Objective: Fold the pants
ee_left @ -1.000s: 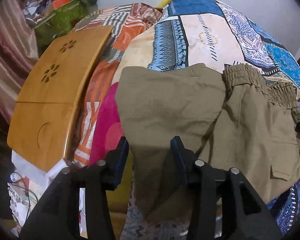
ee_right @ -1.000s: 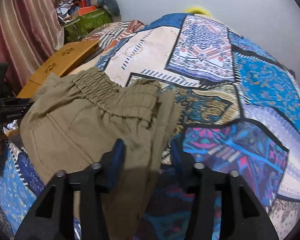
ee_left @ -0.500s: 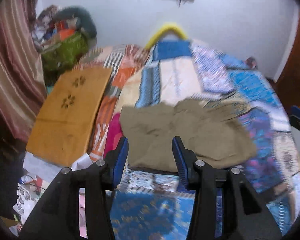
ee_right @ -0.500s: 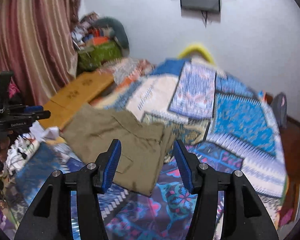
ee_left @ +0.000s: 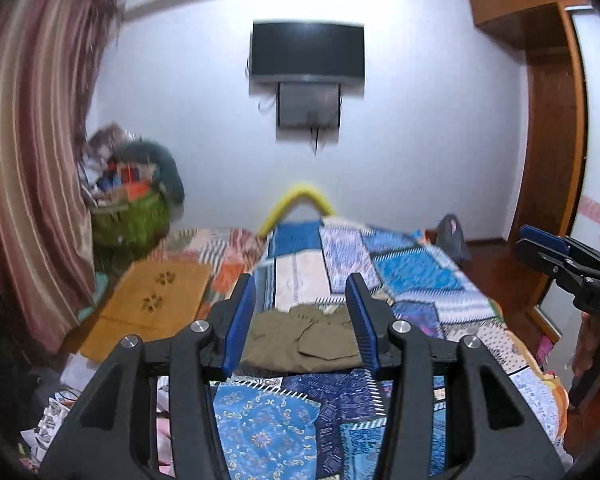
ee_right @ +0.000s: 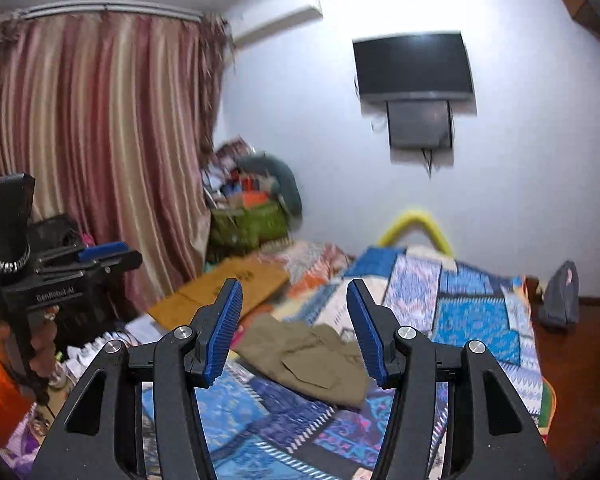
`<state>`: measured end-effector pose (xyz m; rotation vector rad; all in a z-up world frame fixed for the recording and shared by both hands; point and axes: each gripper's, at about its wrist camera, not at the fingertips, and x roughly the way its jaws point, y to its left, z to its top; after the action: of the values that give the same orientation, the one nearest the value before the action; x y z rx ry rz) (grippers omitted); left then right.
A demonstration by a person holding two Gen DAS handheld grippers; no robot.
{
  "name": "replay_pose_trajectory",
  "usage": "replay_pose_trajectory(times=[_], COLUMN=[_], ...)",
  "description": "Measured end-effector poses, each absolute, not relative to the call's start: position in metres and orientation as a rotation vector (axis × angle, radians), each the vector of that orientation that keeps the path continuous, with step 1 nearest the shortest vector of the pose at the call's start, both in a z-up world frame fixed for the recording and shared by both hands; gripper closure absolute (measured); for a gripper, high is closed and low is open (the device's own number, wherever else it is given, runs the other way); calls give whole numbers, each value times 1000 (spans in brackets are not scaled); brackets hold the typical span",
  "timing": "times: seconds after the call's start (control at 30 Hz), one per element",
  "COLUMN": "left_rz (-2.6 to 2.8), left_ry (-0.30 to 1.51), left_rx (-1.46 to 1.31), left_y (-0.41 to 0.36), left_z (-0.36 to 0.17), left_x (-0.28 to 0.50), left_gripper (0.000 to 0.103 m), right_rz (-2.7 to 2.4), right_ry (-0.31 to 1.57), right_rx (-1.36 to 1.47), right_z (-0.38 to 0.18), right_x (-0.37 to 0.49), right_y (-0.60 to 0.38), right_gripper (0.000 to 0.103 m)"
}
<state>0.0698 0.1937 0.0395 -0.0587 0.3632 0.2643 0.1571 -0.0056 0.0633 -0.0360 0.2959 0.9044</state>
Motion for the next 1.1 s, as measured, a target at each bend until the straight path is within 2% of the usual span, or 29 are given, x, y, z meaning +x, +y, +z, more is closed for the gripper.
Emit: replay_pose_trajectory(times=[0.1,0.17,0.2,0.3,0.37,0.43,0.5,0.6,0.73,1.1], left_rz=[277,280,278,275,273,273,275,295,318,309], left_ry=[292,253,235,212,209,206,204,184,182,195], left_rx=[-38,-43,-50,-53,-46,-37,-30,-35,-33,-45], left_y=[174,164,160,151,146,141,138,137,137,137], left_z=[47,48,48,47,44,40,36,31,26,17], left_x=[37,20,12,-1,-5,-8,-10,-15,-14,-13], left_gripper=[51,40,38,31,19,12,10,0,0,0], right_rz=[920,925,927,925,912,900,883,856,828,817], right_ry=[248,226,217,198,185,175,159,144,125,153], right_rx=[-17,-5,4,17,7,-3,-4,-10,3,-8], right_z=[68,67,66,60,58,56,56,56,53,44], right_x=[133,123,118,110,102,97,92,87,84,80], right_y=[-12,-15,-16,-18,-19,-18,-19,-20,-24,-25], right_gripper=[52,52,52,40,36,25,18,12,1,0])
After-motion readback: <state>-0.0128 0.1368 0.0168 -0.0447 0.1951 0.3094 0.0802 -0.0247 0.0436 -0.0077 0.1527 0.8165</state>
